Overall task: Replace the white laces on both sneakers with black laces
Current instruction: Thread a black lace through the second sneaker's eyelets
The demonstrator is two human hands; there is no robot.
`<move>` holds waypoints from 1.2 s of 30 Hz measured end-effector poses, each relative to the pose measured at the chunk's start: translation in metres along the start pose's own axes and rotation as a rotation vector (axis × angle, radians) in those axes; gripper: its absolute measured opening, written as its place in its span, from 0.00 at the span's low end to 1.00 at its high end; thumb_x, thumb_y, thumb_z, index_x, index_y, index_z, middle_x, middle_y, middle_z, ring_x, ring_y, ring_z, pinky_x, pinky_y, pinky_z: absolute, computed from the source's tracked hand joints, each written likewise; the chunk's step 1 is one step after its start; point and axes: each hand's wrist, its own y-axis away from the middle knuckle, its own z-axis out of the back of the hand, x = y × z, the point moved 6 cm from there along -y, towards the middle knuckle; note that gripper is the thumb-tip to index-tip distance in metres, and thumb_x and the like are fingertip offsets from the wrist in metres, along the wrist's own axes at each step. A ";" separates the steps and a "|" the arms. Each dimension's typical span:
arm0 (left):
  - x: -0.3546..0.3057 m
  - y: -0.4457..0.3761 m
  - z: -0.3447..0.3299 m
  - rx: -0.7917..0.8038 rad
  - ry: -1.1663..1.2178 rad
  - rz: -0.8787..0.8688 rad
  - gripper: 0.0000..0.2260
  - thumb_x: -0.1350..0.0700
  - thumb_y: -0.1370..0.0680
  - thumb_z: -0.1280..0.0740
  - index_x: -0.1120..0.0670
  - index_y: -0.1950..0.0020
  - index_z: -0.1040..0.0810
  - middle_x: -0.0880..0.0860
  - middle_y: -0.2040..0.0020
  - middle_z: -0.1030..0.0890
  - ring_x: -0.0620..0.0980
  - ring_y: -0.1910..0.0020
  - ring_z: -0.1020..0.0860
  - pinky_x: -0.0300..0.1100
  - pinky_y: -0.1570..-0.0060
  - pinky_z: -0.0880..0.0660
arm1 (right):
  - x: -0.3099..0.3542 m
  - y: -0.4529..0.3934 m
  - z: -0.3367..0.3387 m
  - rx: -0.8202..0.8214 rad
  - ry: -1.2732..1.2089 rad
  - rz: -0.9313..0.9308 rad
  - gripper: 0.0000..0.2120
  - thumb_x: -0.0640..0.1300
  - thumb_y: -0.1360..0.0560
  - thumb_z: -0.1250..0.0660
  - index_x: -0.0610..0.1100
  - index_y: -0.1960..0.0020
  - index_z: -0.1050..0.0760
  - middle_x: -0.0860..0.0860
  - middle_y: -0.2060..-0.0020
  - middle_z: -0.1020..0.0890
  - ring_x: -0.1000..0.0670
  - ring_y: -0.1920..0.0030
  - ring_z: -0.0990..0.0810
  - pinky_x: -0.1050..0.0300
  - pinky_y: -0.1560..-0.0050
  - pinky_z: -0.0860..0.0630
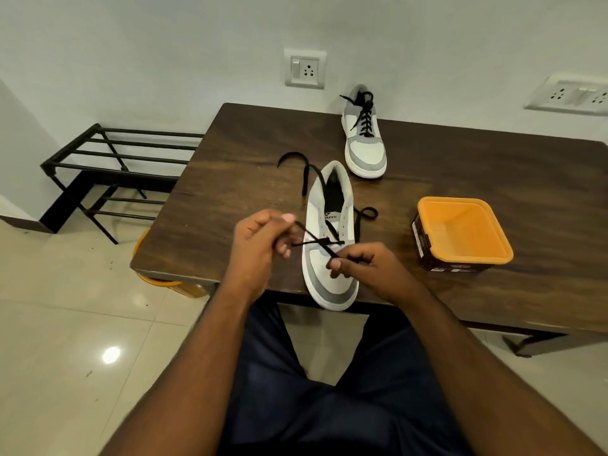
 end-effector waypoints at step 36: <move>0.039 0.009 0.044 -0.277 -0.671 0.035 0.06 0.58 0.20 0.33 0.51 0.56 0.20 0.47 0.62 0.20 0.41 0.62 0.24 0.34 0.61 0.30 | -0.020 0.040 0.029 -0.343 -0.099 -0.181 0.05 0.38 0.27 0.28 0.45 0.52 0.16 0.52 0.63 0.15 0.59 0.67 0.23 0.64 0.64 0.25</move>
